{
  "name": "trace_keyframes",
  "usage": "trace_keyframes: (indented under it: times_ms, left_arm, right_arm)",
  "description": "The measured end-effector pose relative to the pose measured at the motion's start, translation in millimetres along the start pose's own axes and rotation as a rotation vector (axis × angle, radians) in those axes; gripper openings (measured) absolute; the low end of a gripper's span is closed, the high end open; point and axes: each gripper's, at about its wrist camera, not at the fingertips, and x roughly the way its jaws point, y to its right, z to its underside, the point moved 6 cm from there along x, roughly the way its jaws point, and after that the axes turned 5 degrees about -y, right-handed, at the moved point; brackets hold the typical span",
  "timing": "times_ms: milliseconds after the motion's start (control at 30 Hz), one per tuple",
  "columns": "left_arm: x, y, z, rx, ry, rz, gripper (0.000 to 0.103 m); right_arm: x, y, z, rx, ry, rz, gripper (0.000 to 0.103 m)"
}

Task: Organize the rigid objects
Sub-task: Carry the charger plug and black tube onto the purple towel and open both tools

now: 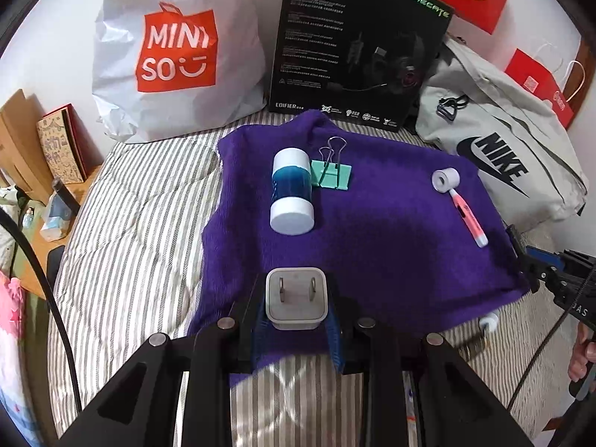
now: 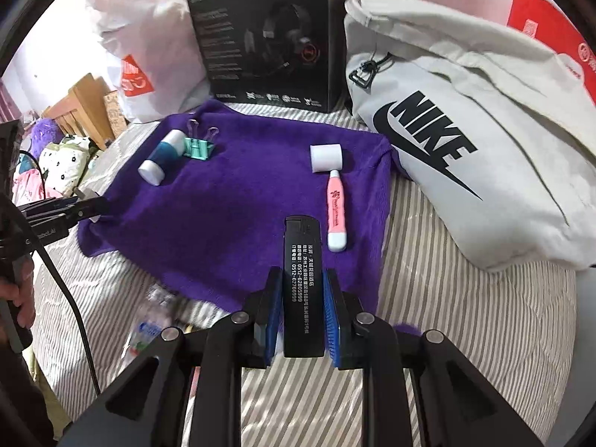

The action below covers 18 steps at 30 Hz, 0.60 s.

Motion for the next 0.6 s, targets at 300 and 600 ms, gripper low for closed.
trace_keyframes:
  times_ms: [300,600]
  left_arm:
    - [26.2,4.4,-11.9,0.004,-0.031,0.000,0.026]
    - [41.4,-0.4,-13.2,0.002,-0.054,-0.011,0.026]
  right_arm:
    - [48.8,4.2,-13.6,-0.025,-0.083,0.022,0.021]
    - [70.3,-6.3,-11.6,-0.058,-0.125,0.020,0.021]
